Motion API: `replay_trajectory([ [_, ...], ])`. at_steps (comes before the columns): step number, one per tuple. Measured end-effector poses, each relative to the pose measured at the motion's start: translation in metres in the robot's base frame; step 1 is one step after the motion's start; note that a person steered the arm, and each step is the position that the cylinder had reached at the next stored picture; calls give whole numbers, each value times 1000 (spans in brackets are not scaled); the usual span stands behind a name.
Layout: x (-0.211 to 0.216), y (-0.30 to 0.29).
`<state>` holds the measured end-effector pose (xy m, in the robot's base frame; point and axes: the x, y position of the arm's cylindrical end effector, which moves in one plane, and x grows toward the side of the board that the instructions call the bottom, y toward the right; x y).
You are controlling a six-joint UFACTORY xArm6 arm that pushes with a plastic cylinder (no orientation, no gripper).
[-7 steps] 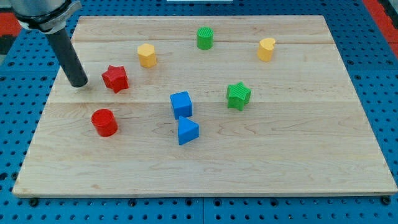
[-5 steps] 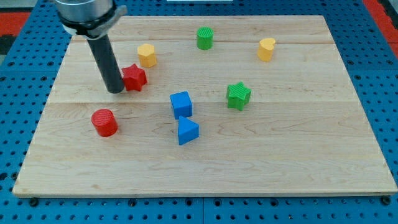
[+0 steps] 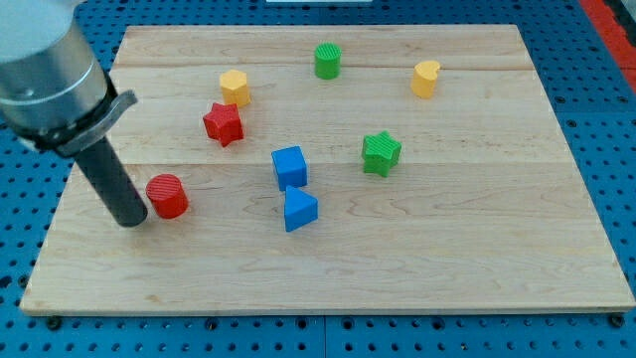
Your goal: Move the blue triangle top right to the green star
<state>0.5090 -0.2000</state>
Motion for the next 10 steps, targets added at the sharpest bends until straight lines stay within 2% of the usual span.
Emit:
replay_trajectory([
  [1, -5, 20],
  [2, 19, 44],
  [4, -23, 67],
  [6, -14, 103],
  [7, -12, 167],
  [9, -35, 221],
  [10, -17, 262],
])
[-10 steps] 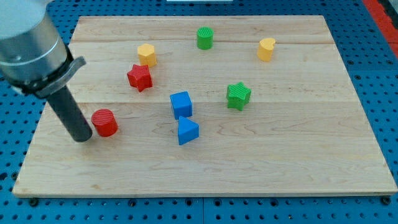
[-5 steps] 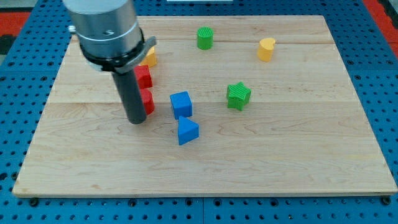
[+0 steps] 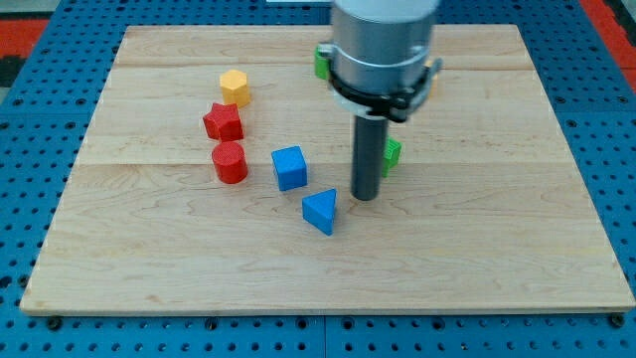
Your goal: Move the blue triangle top right to the green star
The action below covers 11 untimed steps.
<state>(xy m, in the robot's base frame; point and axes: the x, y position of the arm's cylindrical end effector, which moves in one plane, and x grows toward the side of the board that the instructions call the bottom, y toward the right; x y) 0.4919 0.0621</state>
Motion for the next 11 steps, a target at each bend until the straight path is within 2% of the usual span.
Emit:
replay_trajectory([
  [1, -9, 73],
  [2, -39, 52],
  [4, -53, 5],
  [5, -46, 29],
  [6, 35, 90],
  [7, 96, 19],
  [8, 83, -45],
  [9, 45, -48],
  [10, 42, -61],
  [11, 46, -109],
])
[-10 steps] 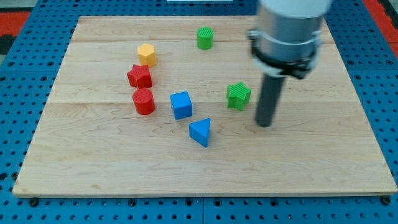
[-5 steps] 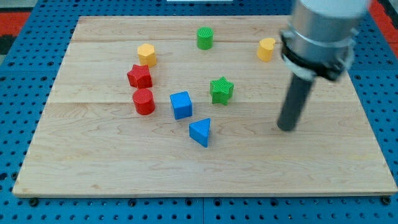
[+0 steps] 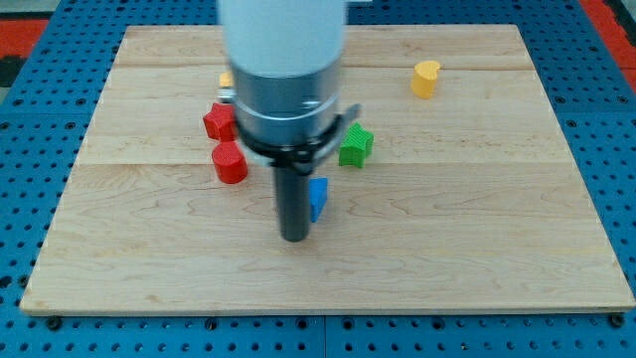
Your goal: Move the blue triangle top right to the green star
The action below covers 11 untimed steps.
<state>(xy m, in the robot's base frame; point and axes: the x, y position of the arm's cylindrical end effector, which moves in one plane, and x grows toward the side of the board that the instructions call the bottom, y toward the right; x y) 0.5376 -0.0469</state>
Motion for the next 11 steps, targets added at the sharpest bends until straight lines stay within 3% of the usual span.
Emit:
replay_trajectory([
  [1, -9, -16],
  [2, -42, 29],
  [3, -51, 110],
  [6, -102, 194],
  [9, -185, 194],
  [11, -179, 200],
])
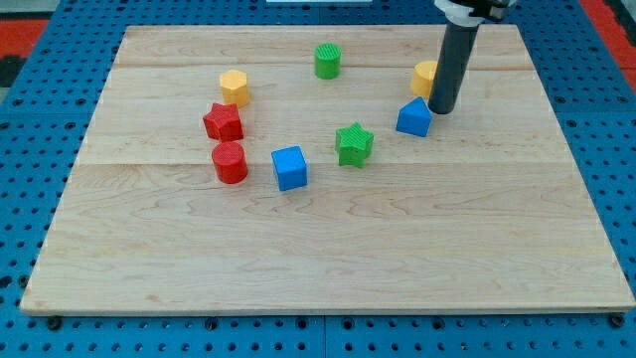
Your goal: Move the blue triangle top right to the green star
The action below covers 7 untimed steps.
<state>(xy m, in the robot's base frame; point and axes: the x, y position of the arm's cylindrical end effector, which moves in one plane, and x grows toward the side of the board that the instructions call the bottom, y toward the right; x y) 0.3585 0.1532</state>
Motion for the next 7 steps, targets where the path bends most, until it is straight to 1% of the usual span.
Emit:
replay_trajectory([
  [1, 3, -9],
  [2, 7, -60],
  [3, 7, -81],
  [4, 16, -29],
  [5, 37, -41],
  [7, 48, -74],
])
